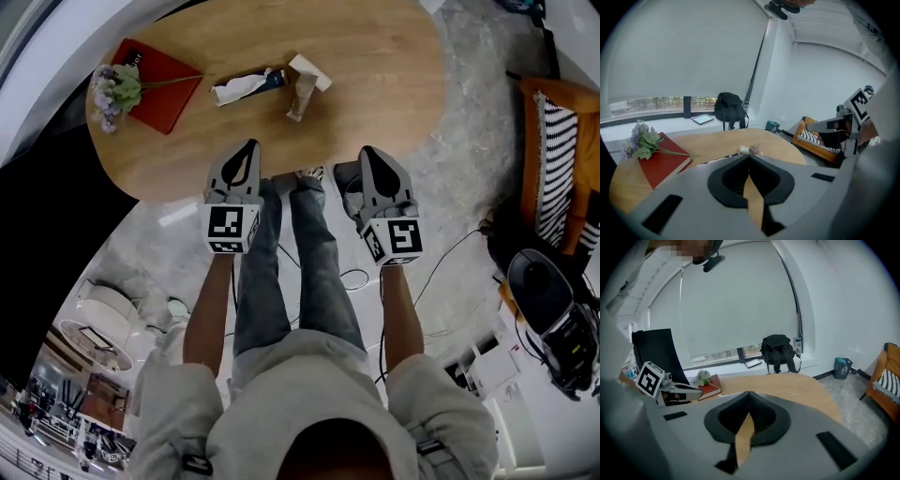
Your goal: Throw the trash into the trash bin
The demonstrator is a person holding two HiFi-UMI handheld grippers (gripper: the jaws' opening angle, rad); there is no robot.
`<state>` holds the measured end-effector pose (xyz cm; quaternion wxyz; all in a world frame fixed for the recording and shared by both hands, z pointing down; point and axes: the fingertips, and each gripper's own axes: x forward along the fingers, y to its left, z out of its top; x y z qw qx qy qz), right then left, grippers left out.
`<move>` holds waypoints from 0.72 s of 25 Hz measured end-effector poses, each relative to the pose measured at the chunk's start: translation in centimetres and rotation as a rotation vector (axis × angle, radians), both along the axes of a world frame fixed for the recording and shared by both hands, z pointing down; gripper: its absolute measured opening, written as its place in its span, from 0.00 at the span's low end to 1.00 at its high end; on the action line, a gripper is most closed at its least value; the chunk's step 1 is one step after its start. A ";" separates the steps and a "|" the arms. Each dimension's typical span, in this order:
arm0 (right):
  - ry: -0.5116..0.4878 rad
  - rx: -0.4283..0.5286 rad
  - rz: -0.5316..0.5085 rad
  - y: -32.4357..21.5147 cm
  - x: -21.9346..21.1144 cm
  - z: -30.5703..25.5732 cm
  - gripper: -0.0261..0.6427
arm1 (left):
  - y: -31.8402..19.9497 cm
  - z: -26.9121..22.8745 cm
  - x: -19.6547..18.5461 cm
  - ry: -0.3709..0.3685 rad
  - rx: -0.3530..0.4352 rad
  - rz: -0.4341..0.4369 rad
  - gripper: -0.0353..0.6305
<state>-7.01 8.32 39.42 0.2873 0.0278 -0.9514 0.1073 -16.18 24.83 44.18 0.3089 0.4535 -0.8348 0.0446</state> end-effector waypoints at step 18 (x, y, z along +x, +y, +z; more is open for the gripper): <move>0.037 -0.033 -0.001 0.5 2.2 3.1 0.08 | -2.1 5.8 2.8 0.086 -0.010 0.099 0.40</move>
